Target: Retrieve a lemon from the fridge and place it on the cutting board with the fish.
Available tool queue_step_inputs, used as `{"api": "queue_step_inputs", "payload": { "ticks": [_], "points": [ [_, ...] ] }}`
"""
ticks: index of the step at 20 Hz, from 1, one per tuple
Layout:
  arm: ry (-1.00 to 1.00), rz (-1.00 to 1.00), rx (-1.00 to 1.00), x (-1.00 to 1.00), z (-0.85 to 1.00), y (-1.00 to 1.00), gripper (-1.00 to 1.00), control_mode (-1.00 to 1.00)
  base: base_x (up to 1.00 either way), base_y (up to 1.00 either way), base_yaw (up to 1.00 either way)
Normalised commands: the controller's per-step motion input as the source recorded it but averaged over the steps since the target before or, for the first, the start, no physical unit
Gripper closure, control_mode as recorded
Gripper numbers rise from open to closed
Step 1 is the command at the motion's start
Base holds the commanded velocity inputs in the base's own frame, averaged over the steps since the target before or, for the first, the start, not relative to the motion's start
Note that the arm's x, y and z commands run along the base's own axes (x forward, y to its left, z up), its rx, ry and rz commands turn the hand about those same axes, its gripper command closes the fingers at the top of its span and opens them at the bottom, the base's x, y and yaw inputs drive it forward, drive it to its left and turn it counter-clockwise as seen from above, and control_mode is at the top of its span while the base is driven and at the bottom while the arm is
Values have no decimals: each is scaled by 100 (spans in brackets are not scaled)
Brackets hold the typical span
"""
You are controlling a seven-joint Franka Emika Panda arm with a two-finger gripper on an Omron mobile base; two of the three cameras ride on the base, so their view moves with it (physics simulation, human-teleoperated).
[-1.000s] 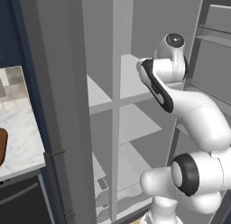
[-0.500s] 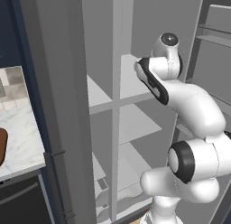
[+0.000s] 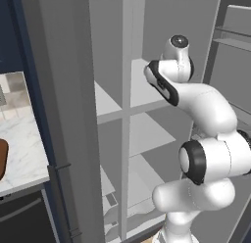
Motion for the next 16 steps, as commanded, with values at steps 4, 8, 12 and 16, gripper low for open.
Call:
{"api": "queue_step_inputs", "payload": {
  "ticks": [4, 8, 12, 16],
  "points": [
    [5, 0, 0, 36, -10, -5, -100, -100, 0, 0, 0],
    [2, 0, 0, 28, -13, -5, -100, -100, 0, 0, 0],
    [0, 0, 0, 13, -10, 0, -100, -100, 0, 0, 0],
    [0, 0, 0, 21, -23, -1, -100, -100, 0, 0, 0]
  ]
}}
